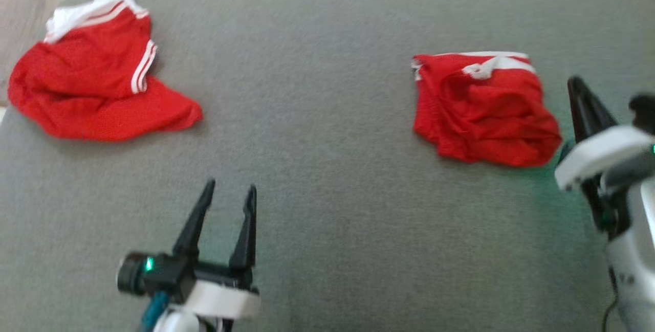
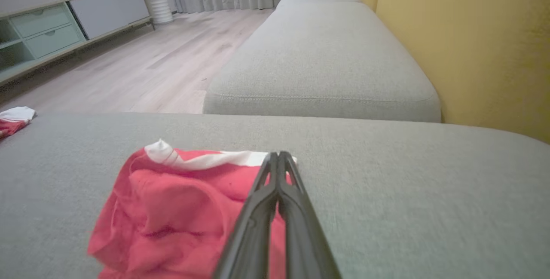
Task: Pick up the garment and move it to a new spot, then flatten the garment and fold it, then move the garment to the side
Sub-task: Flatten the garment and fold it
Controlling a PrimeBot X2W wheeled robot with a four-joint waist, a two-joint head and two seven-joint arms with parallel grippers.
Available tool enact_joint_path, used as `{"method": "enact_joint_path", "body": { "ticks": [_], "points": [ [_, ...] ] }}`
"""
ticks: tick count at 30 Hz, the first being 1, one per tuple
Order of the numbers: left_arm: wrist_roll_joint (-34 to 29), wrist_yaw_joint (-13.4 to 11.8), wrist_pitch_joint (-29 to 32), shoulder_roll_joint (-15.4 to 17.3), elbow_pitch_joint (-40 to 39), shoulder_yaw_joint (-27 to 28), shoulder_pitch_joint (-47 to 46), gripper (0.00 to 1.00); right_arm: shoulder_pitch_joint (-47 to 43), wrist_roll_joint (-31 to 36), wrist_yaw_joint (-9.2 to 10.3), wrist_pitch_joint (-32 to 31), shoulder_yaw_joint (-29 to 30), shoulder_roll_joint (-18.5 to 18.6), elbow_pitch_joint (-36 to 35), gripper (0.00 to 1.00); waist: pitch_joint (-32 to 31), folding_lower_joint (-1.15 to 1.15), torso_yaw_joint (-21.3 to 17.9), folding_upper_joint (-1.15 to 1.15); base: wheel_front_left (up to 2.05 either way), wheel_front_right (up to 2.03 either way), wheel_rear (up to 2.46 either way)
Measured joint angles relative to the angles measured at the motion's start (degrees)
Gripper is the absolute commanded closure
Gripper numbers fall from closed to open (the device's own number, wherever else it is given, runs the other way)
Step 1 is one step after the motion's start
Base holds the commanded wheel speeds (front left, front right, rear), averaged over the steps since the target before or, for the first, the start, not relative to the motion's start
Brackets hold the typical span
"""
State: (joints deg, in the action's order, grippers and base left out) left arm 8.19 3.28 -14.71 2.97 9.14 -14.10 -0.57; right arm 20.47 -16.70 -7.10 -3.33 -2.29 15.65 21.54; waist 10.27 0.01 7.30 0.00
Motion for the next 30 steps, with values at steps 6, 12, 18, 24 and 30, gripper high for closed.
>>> {"method": "enact_joint_path", "body": {
  "ticks": [6, 12, 18, 24, 30],
  "points": [
    [-0.2, 0.8, 0.0, -0.1, 0.8, 0.5, -4.2, 0.0, 8.4, -0.3, 0.0, -3.4, -3.6, 2.3, 10.1, 1.0, 3.3, 0.0, 2.7, 0.0, 0.0, 0.0, 0.0],
    [1.0, 0.4, 0.0, -0.1, 1.7, 0.1, -4.2, 0.0, 10.7, -3.9, 0.0, -4.4, -11.4, 4.3, 14.1, 1.0, 4.9, 0.0, 5.1, 0.0, 0.0, 0.0, 0.0],
    [1.3, -0.3, 0.0, -0.1, 1.8, 0.3, -3.8, 0.0, 9.3, -11.2, 0.0, -7.1, -23.1, 7.3, 9.4, 1.0, 3.9, -0.02, 4.9, 0.0, 0.0, 0.0, 0.0],
    [1.3, -0.3, 0.0, -0.1, 1.7, 0.6, -3.7, 0.0, 6.4, -16.4, 0.0, -11.3, -30.5, 9.4, 5.3, 1.0, 2.8, -0.02, 3.6, 0.0, 0.0, 0.0, 0.0],
    [1.3, -0.4, 0.0, -0.1, 1.6, 0.5, -3.6, 0.0, 5.9, -17.5, 0.0, -10.7, -32.6, 9.2, 4.2, 1.0, 2.6, -0.02, 2.4, 0.0, 0.0, 0.0, 0.0]
  ]
}}
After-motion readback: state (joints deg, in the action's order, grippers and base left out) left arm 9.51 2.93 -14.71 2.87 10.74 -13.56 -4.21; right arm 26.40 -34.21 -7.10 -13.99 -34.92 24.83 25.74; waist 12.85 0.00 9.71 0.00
